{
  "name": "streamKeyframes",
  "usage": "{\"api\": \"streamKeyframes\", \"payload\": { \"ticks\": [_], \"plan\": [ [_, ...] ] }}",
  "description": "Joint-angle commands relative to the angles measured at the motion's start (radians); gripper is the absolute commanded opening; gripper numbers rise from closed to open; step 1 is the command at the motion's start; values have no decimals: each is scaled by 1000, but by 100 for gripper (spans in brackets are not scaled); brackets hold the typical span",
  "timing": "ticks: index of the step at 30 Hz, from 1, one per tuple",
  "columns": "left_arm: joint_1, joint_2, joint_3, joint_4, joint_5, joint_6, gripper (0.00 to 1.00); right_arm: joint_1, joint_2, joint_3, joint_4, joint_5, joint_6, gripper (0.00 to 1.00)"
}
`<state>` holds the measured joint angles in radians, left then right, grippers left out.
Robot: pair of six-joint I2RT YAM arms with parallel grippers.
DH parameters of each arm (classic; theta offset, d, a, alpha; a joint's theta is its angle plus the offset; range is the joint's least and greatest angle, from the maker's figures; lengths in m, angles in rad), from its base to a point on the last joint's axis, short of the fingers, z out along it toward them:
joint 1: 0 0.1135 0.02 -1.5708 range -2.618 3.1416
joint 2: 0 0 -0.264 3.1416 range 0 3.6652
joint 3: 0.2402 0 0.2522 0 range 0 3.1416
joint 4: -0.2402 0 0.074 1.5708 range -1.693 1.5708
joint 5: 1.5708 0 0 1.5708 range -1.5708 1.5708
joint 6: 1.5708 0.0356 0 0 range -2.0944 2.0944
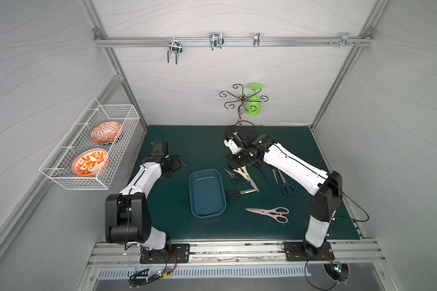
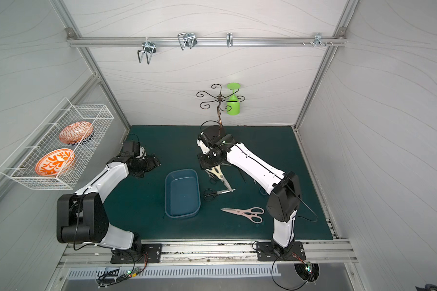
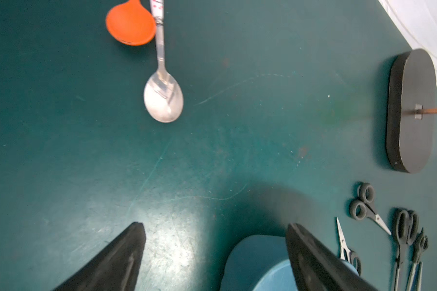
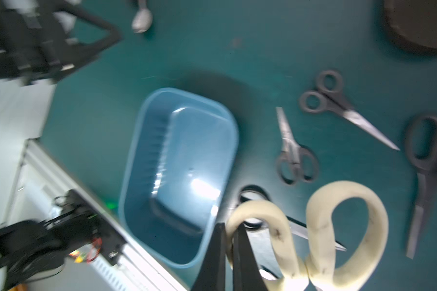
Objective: Put the scissors into the storage box
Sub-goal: Place the scissors in the storage box.
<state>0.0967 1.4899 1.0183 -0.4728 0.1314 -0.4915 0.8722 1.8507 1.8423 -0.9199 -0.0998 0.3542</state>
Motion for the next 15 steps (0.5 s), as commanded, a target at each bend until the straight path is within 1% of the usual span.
{"api": "streamKeyframes", "payload": {
  "ticks": [1, 3, 6, 10, 13, 15],
  "plan": [
    [44, 11, 18, 1, 20, -20, 92, 62, 63, 82, -6, 5, 111, 0],
    [64, 9, 23, -5, 7, -19, 92, 75, 79, 89, 53, -17, 188, 0],
    [88, 4, 18, -1, 18, -31, 92, 88, 87, 77, 166, -36, 325, 0],
    [97, 4, 21, -3, 21, -33, 92, 102, 129, 82, 242, -23, 454, 0],
    [100, 0, 20, -7, 19, -33, 92, 106, 140, 23, 334, -13, 552, 0],
    [101, -5, 19, -7, 18, -32, 92, 119, 145, 3, 375, 31, 581, 0]
  ]
}}
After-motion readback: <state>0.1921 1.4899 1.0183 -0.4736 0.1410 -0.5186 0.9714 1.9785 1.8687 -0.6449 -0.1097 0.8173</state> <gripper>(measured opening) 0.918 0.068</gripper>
